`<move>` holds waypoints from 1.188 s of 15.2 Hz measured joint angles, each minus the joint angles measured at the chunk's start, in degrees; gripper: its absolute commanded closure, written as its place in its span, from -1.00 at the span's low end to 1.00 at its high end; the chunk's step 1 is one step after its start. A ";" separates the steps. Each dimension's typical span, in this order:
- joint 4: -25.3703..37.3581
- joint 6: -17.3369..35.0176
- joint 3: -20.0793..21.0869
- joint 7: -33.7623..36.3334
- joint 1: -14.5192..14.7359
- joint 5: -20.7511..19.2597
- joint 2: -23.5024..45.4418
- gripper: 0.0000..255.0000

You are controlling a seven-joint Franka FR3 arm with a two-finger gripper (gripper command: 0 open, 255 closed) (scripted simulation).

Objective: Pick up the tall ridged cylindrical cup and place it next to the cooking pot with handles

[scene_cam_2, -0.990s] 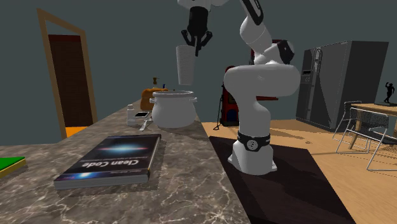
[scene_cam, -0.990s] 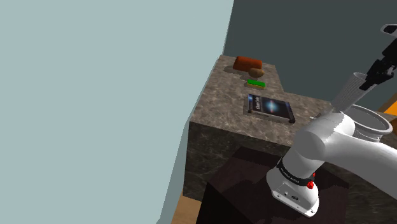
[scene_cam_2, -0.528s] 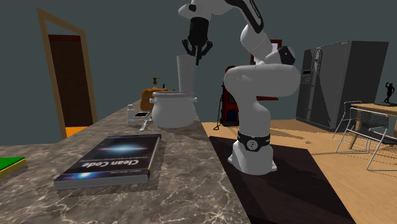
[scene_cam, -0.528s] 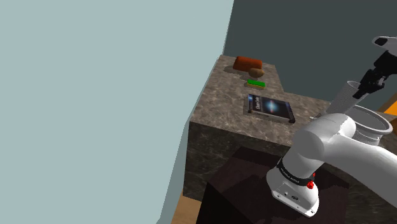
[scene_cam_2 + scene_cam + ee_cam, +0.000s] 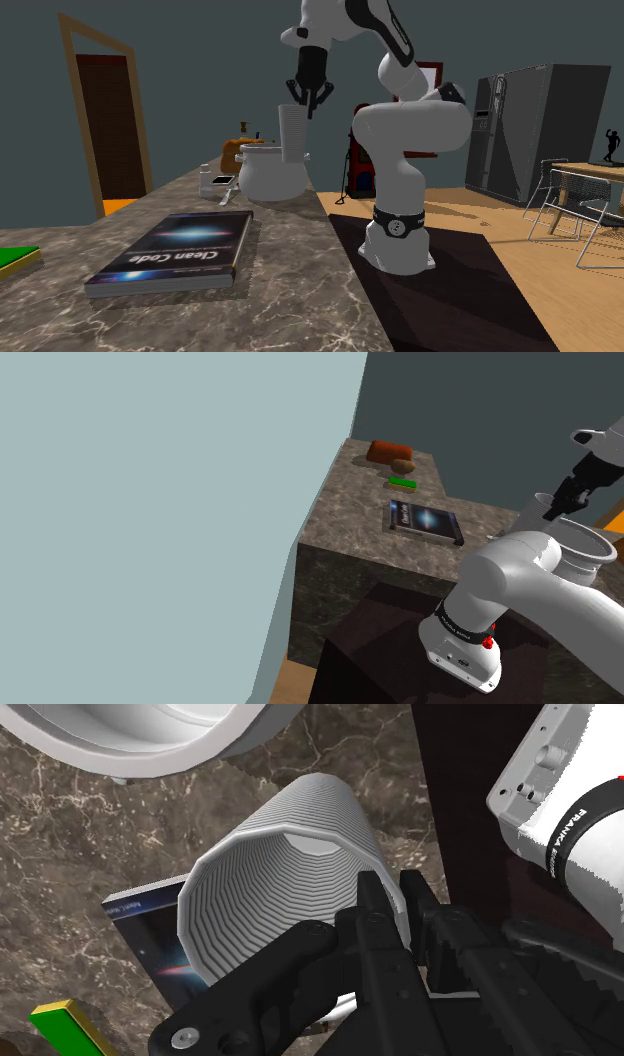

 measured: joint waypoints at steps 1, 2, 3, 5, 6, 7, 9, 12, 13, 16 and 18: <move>-0.69 0.21 -0.43 0.02 -0.21 -0.40 -0.48 1.00; -1.44 0.54 -1.07 0.04 -0.40 -0.99 -0.97 1.00; -2.15 0.70 -1.66 -0.06 -0.70 -1.57 -1.56 1.00; -3.63 0.93 -2.72 -0.27 -1.43 -2.61 -2.84 1.00; -4.29 1.11 -3.26 -0.30 -1.70 -3.12 -3.34 1.00; -5.11 1.21 -3.73 -0.34 -2.11 -3.55 -4.00 1.00; -6.61 1.44 -5.00 -0.59 -2.93 -4.75 -5.31 1.00; -8.89 1.79 -6.99 -0.90 -4.23 -6.58 -7.11 1.00; -9.55 2.21 -7.88 -1.07 -4.66 -7.33 -7.43 1.00; -11.69 3.99 -10.20 -2.40 -7.24 -8.83 -7.72 1.00; -13.25 5.20 -11.94 -3.58 -9.40 -9.97 -7.83 1.00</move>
